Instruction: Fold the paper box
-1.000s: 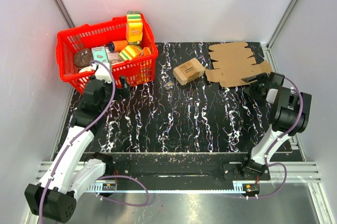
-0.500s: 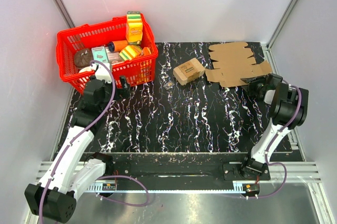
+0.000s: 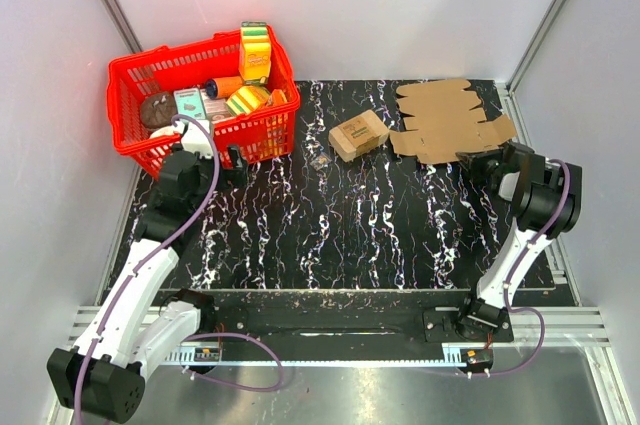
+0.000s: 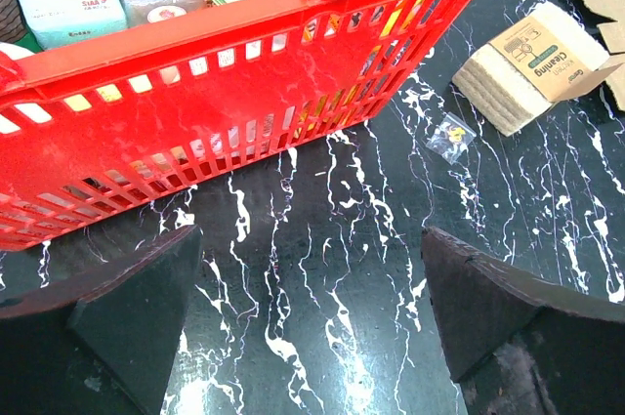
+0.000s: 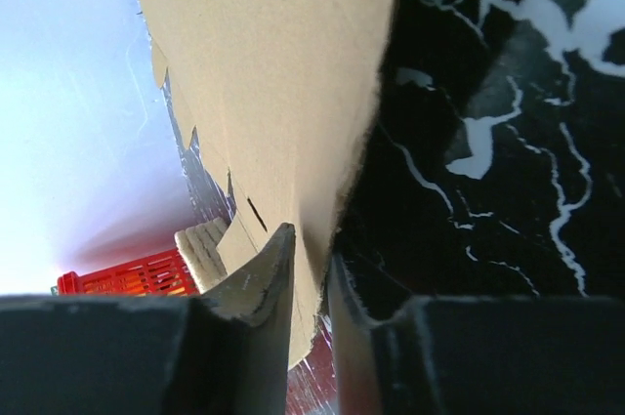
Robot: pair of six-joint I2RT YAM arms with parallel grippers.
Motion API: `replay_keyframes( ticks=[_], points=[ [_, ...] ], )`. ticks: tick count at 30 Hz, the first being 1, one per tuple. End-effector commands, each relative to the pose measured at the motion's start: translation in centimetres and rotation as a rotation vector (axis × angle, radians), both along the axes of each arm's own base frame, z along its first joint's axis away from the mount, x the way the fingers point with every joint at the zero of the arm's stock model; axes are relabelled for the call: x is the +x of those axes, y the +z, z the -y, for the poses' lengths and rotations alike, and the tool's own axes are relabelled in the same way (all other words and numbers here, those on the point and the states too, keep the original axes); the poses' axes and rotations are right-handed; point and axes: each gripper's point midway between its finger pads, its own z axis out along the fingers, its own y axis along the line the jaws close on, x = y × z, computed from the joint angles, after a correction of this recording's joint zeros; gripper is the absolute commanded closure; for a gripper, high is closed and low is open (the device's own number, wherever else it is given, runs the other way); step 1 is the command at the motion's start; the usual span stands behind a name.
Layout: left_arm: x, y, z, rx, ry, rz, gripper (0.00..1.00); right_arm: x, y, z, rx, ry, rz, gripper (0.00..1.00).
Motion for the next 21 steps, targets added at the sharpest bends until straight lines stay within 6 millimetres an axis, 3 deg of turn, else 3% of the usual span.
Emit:
replay_keyframes(
  ticks=[1,5,9,16,21],
  points=[
    [-0.1,0.6,0.5,-0.018,-0.025,0.023,0.01,-0.2,-1.2,0.1,-0.006,-0.002,-0.029,0.78],
    [0.0,0.6,0.5,-0.019,-0.023,0.021,0.01,0.1,0.0,-0.1,-0.016,0.018,0.008,0.96],
    [0.0,0.4,0.4,-0.021,-0.016,0.016,0.01,0.9,2.9,-0.3,-0.018,0.042,0.077,1.00],
    [0.1,0.5,0.4,-0.024,-0.018,0.017,0.01,2.2,12.9,-0.2,-0.030,0.043,0.244,1.00],
    [0.1,0.5,0.5,-0.028,-0.017,0.016,0.01,1.7,22.3,0.6,-0.181,0.026,0.368,1.00]
  ],
)
